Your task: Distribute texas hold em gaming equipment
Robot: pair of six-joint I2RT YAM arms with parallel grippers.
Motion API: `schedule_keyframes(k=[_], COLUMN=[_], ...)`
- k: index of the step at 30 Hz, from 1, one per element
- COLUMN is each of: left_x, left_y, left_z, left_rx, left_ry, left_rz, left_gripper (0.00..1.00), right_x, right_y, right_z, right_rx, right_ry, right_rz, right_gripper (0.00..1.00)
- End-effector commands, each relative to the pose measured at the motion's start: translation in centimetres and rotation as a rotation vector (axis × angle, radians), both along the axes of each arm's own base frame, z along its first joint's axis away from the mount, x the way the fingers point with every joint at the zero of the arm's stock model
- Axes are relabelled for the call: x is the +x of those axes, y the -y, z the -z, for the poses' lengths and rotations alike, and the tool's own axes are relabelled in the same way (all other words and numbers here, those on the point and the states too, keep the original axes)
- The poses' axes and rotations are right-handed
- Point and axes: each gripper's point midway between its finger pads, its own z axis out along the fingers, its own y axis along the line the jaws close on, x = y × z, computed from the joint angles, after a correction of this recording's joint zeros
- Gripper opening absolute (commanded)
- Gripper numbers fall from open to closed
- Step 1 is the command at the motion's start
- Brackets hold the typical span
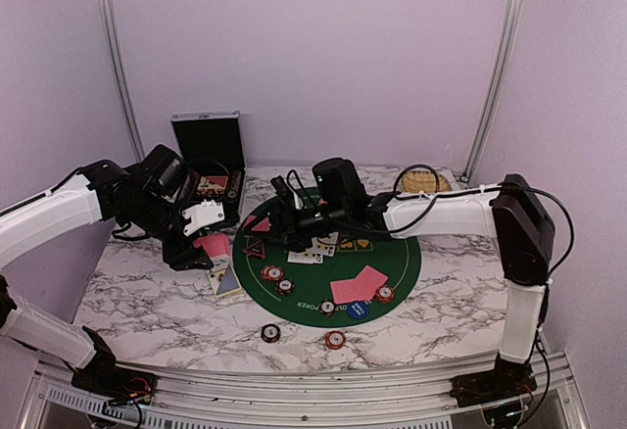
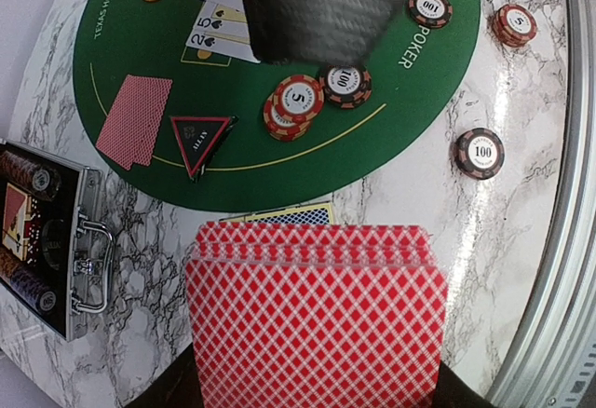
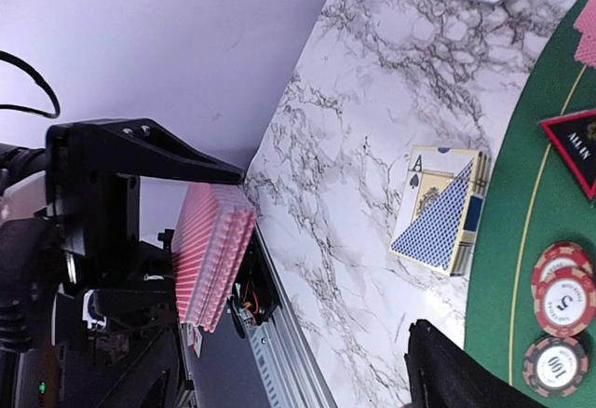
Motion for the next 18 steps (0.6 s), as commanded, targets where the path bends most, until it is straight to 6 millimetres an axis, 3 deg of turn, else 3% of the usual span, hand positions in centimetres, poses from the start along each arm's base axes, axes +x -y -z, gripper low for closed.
schedule_keyframes(k=[1,18], left_x=[0.4,0.5], left_y=[0.7,1.4], left_z=[-1.3,-1.1], left_rx=[-0.035,-0.03], left_ry=[0.016,0.007], left_rz=[0.005,0.016], left_gripper=[0.0,0.0], right_x=[-1.3,-3.0], right_y=[-2.3,-4.3], right_z=[-0.8,-1.3], right_rx=[0.086,0.212], right_ry=[-0.081,-0.178], right_rz=[-0.082,-0.145], right_gripper=[0.83,0.84])
